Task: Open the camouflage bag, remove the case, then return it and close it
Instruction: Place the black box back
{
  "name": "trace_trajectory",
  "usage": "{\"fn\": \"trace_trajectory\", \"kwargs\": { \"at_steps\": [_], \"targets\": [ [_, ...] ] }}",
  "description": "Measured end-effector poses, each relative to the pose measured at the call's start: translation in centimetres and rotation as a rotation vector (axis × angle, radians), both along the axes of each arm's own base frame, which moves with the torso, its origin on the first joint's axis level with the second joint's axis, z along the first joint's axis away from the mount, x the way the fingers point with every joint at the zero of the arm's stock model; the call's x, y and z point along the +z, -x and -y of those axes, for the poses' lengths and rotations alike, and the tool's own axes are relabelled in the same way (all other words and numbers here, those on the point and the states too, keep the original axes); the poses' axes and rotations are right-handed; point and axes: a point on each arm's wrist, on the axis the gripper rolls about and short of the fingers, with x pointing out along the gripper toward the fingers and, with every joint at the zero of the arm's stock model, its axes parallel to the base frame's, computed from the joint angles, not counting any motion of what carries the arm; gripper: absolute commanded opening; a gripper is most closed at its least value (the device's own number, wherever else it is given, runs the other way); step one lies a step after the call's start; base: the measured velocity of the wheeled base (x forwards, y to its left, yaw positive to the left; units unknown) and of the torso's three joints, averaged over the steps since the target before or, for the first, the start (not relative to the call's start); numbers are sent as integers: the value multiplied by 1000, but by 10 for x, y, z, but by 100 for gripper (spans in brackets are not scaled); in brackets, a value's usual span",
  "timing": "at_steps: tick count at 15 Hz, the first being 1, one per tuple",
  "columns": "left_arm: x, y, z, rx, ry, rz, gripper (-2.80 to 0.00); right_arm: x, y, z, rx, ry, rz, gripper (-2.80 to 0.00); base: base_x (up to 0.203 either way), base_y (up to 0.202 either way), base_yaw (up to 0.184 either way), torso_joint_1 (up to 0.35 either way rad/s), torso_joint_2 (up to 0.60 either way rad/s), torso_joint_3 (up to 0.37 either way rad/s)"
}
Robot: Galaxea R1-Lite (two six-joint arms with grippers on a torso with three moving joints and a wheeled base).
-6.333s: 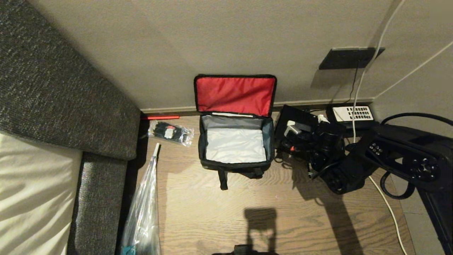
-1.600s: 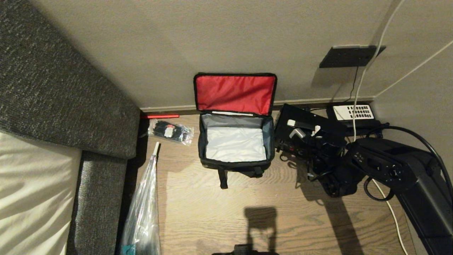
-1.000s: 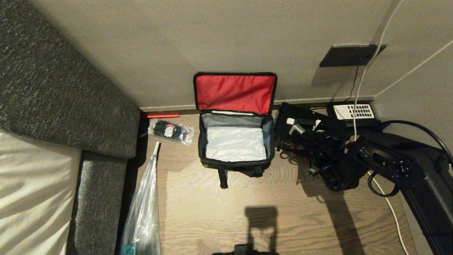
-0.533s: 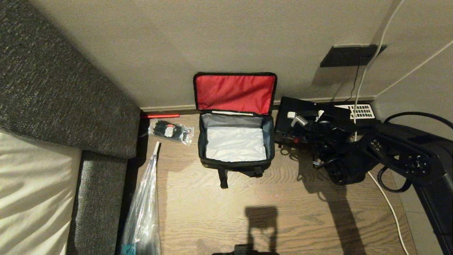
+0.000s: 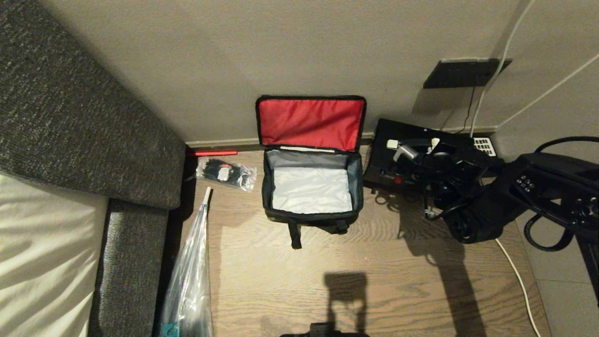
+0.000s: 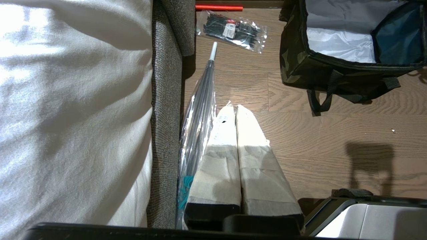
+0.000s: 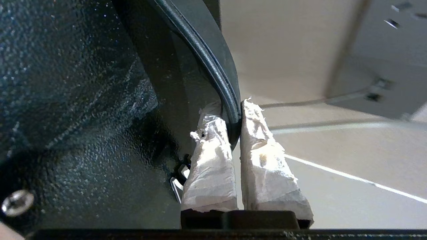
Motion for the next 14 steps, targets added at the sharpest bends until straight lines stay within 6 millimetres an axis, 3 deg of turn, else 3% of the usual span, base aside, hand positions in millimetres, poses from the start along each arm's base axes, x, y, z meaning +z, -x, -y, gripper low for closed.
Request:
{"fn": "trace_trajectory", "kwargs": {
  "at_steps": [14],
  "targets": [
    [0,0,0,0,0,-1,-280,81,57,8,-10,15,126,-280,0,0,0,0,0,0]
  ]
}}
